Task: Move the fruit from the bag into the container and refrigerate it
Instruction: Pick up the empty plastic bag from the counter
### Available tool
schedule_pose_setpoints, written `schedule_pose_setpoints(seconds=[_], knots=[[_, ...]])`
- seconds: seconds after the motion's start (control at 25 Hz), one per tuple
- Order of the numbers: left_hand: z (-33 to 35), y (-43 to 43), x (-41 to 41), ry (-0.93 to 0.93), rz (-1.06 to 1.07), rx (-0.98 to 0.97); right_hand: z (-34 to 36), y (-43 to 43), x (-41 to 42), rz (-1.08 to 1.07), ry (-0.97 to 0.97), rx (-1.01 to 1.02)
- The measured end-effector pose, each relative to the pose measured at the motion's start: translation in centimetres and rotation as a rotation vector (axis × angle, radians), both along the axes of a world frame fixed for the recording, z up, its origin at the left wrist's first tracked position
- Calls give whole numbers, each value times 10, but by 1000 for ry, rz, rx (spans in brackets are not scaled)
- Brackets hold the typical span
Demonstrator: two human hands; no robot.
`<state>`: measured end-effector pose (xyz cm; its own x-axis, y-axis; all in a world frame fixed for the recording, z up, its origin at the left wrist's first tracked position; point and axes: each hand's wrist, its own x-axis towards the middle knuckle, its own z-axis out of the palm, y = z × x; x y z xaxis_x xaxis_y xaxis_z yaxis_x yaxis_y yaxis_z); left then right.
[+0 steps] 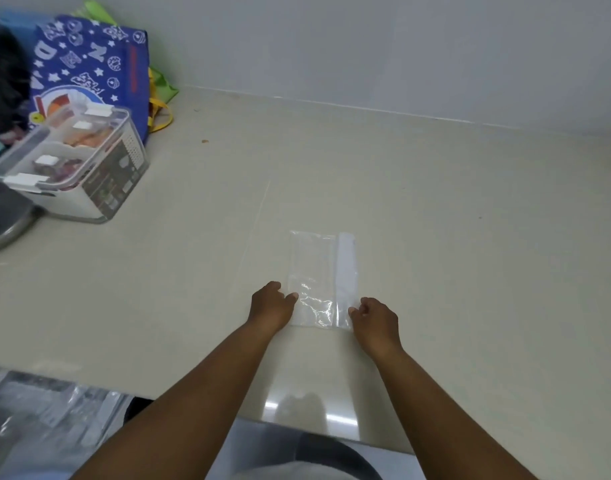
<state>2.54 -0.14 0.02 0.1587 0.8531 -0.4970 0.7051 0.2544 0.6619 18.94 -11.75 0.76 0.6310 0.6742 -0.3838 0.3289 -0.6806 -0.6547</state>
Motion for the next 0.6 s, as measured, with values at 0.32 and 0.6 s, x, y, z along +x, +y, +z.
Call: schedule_pose_setpoints(seconds=[0.32, 0.6], knots=[[2, -4, -34, -79, 377, -55, -13, 45, -7, 169, 107, 39], [12, -57, -149, -60, 697, 15, -13, 65, -115, 518, 188, 107]])
